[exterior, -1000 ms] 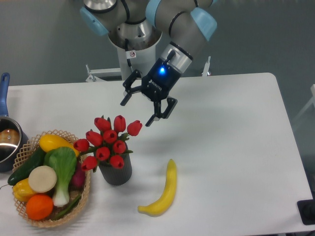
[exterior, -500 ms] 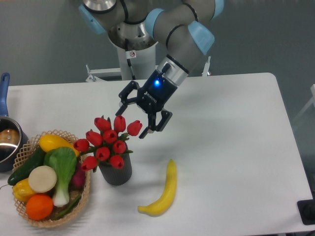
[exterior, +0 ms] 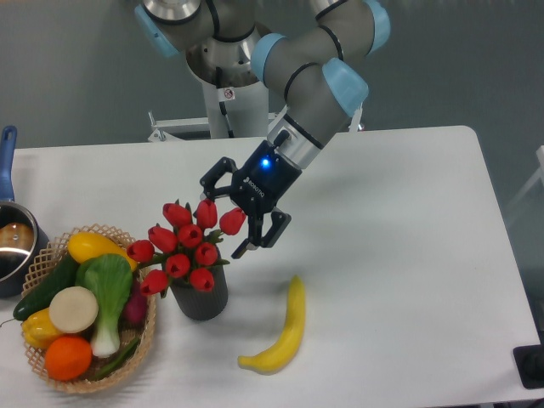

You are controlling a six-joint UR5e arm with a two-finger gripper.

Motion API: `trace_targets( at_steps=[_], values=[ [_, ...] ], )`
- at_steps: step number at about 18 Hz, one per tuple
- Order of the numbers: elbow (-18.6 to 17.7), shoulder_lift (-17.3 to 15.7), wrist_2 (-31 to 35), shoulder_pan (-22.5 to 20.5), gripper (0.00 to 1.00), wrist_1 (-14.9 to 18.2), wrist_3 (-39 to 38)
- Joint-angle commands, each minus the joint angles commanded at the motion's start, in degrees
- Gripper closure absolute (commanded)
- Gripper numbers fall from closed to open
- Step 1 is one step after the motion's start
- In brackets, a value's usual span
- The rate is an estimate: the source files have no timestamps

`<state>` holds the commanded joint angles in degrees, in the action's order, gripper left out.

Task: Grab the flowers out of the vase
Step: 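Lower the gripper around the tulip stems just below the blooms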

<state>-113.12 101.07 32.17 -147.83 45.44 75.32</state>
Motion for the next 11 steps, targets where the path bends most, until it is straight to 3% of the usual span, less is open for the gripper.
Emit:
trace_targets(
  at_steps=[11],
  values=[
    [0.4,1.4,0.1,2.2,0.0,0.0,0.0]
  ],
)
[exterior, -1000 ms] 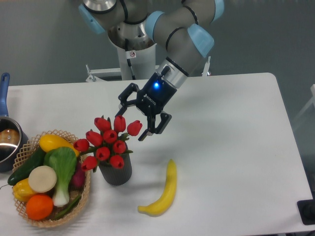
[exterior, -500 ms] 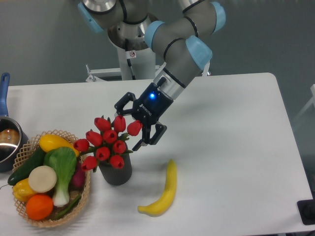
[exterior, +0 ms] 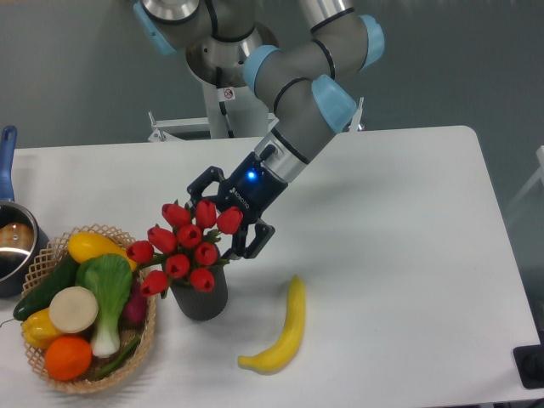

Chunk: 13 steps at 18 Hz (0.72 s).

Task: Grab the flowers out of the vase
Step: 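Lower the gripper around the tulip stems just below the blooms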

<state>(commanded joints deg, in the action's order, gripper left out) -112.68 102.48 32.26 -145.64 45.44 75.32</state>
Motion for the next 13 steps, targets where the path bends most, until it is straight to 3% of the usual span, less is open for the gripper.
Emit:
trace_targets(
  at_steps=[13],
  values=[
    [1.5,1.5,-0.1,1.6,0.02,-0.1,0.3]
  ],
)
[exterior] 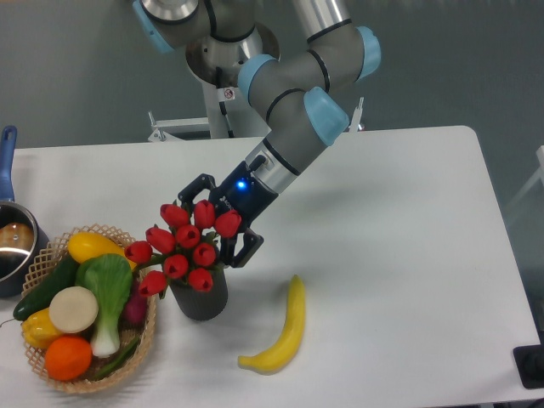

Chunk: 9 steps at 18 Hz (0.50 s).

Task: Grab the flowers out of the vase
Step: 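Close the gripper on the tulip stems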

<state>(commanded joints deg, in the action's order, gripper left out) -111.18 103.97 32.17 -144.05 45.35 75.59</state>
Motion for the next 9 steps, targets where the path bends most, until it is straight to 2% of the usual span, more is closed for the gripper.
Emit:
trace_targets(
  at_steps=[3,5,7,9],
  values=[
    [0.1,0.0,0.0,0.3,0.3,0.0,-0.1],
    [0.1,0.1,0.0,0.3,0.35,-0.2,-0.1],
    [0.1,0.1,0.0,0.3,0.44,-0.2,-0.2],
    [0.1,0.0,-0.1,0.3,0.46,-0.3,-0.3]
  ],
)
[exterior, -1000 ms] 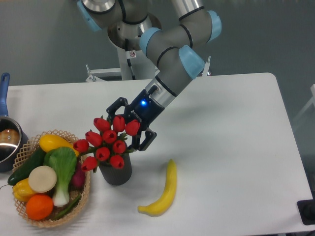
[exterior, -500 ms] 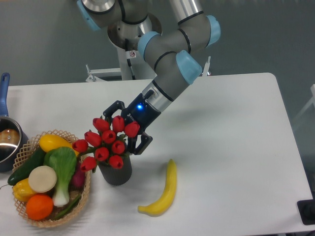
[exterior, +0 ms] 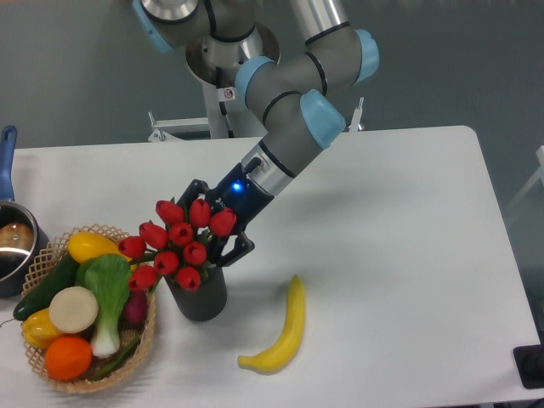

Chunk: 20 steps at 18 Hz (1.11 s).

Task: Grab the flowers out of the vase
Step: 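Close the gripper on the tulip stems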

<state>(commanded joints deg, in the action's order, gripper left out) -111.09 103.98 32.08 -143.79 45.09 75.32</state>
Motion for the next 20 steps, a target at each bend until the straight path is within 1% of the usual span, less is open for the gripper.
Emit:
trace_targets(
  at_steps=[2,4,5,6,14,16,20],
  values=[
    [0.2,-0.1,-0.2,0.0,0.46,0.0,0.0],
    [0.2,-0.1,-0.2,0.0,0.5,0.0,-0.1],
    [0.2,-0.2,-0.2,0.1,0.55,0.0,-0.2],
    [0.2,-0.2,-0.3,0.0,0.55,0.1,-0.2],
    [-0.2,-0.8,-1.3,-0.4,0.56,0.1,-0.4],
    [0.0,-1.2,-3.2,-0.6,0.59,0.0,-1.4],
    [0.6,-1.8,-5.5,-1.1,0.59,0.0,-3.1]
  ],
)
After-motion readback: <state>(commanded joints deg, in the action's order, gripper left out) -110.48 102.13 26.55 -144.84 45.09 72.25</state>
